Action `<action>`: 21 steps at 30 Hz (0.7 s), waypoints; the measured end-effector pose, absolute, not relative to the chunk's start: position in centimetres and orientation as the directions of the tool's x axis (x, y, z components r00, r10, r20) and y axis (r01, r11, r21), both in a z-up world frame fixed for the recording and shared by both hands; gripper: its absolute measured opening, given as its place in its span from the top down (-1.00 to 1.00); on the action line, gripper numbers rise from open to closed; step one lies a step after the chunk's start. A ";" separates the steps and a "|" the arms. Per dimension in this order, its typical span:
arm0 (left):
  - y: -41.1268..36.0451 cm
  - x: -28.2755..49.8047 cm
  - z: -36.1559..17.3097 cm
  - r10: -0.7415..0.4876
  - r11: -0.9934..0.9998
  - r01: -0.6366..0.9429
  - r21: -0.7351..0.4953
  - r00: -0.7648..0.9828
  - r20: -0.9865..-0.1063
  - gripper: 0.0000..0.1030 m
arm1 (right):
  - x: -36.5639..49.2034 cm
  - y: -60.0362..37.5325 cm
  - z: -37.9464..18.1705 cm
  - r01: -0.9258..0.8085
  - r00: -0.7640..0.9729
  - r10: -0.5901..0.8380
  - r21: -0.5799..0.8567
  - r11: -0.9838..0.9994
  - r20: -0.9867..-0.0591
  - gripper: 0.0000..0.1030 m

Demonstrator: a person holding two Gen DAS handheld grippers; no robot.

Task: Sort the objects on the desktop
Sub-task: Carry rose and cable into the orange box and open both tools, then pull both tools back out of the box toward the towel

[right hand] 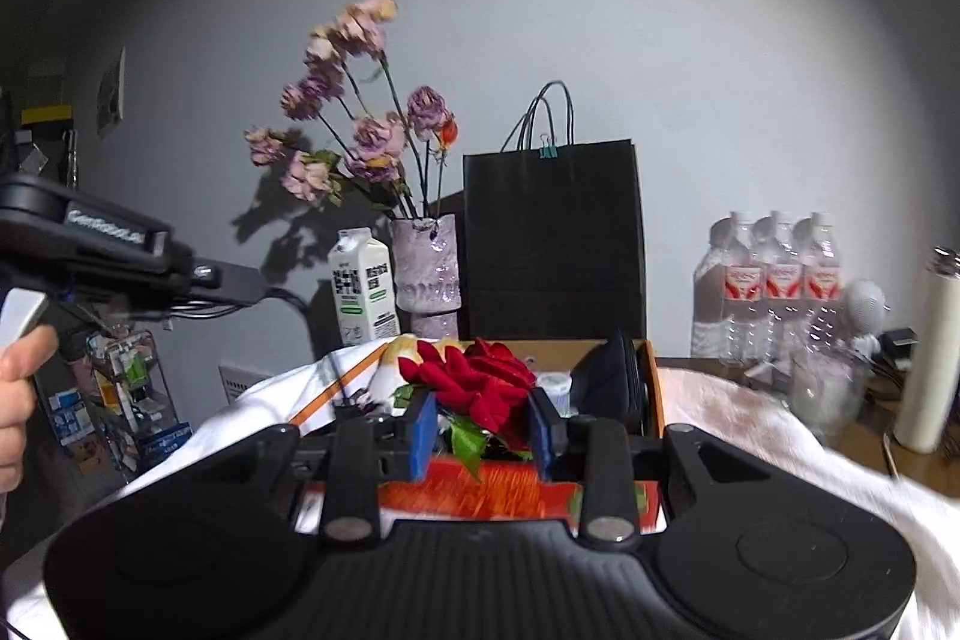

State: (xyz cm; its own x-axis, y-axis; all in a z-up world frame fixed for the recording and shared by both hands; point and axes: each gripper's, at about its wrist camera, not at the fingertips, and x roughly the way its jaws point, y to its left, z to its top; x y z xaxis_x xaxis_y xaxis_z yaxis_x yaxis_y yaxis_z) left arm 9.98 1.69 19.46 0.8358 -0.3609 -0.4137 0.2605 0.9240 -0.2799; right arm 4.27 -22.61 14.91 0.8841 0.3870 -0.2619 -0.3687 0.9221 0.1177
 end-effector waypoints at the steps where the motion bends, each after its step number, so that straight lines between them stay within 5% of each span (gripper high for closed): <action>1: 1.4 12.0 18.9 -0.375 0.920 0.267 -0.288 0.817 -0.439 0.89 | 6.0 -22.4 15.0 -0.367 0.881 0.386 0.118 0.923 -0.273 0.41; 6: 1.2 21.4 14.8 -0.419 0.900 0.250 -0.356 0.717 -0.556 0.89 | 14.6 -21.7 14.5 -0.344 0.854 0.372 0.144 0.928 -0.364 0.41; 11: 0.3 27.3 9.6 -0.280 0.960 0.217 -0.180 0.670 -0.687 0.83 | 21.5 -20.1 13.4 -0.324 0.821 0.340 0.116 0.939 -0.459 0.41; 13: 0.1 28.4 8.5 -0.252 0.964 0.236 -0.125 0.650 -0.717 0.53 | 23.6 -19.0 12.8 -0.325 0.803 0.322 0.086 0.942 -0.501 0.41; 15: 0.5 28.9 8.6 -0.248 0.964 0.238 -0.116 0.664 -0.705 -0.33 | 25.6 -18.0 11.9 -0.324 0.782 0.303 0.060 0.944 -0.545 0.41; 17: 1.1 28.8 9.4 -0.219 0.974 0.197 -0.107 0.728 -0.650 -0.75 | 27.5 -17.0 10.9 -0.314 0.763 0.277 0.039 0.949 -0.584 0.38; 21: 1.8 27.9 10.5 -0.150 0.988 0.133 -0.072 0.788 -0.597 -0.91 | 29.8 -15.5 8.8 -0.303 0.723 0.224 -0.008 0.953 -0.653 0.04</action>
